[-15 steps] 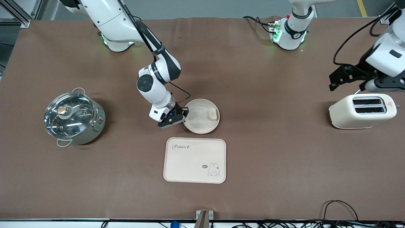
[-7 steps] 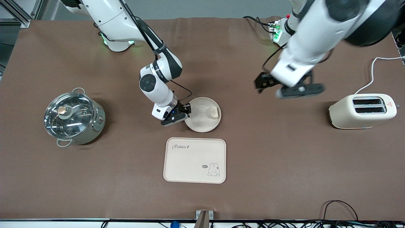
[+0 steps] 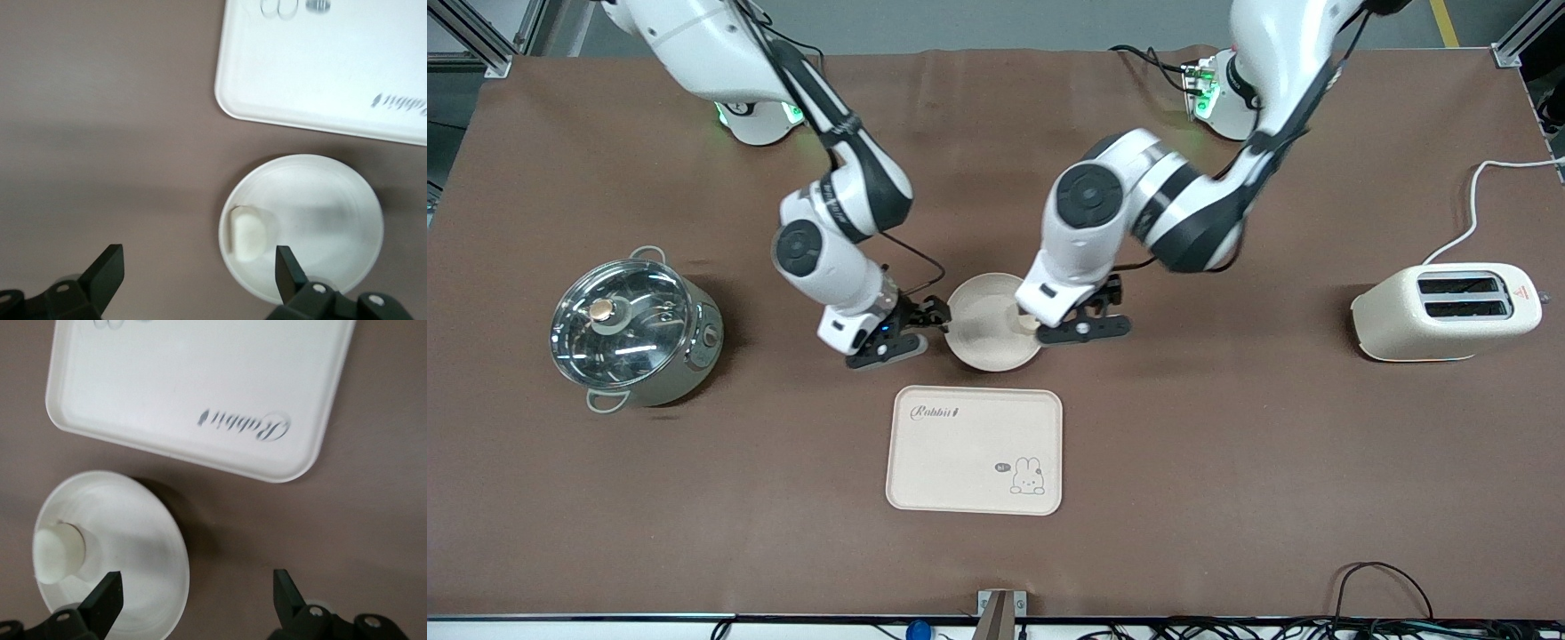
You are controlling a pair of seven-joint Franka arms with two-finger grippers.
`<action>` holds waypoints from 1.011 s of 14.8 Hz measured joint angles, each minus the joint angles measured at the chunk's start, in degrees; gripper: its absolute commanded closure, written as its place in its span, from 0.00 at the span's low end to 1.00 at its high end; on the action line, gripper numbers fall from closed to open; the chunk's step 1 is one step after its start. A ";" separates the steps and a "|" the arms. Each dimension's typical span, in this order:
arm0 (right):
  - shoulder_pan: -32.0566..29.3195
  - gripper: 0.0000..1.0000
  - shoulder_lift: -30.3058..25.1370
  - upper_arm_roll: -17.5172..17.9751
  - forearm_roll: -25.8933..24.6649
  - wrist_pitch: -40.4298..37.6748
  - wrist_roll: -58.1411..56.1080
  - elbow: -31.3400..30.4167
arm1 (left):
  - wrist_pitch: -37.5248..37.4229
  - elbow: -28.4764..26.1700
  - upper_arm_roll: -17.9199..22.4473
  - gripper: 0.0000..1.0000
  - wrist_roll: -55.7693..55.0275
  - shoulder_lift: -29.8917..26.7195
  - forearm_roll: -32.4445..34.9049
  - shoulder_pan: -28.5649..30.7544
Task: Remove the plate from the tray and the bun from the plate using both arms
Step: 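Grasp the bun with the left gripper while the right gripper withdraws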
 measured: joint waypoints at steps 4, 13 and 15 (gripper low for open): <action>-8.61 0.00 -4.75 -0.34 -1.00 -16.48 -0.15 7.68 | 6.97 0.18 0.02 0.00 -4.26 7.05 3.03 -2.02; -20.54 0.00 -7.49 -0.48 -12.13 -38.58 -0.39 24.32 | 11.76 0.50 0.04 0.36 -9.07 13.26 8.43 -3.85; -23.39 0.00 -9.84 -0.49 -14.37 -42.13 -0.52 24.93 | 12.39 0.45 0.04 0.64 -9.78 13.96 9.32 -4.04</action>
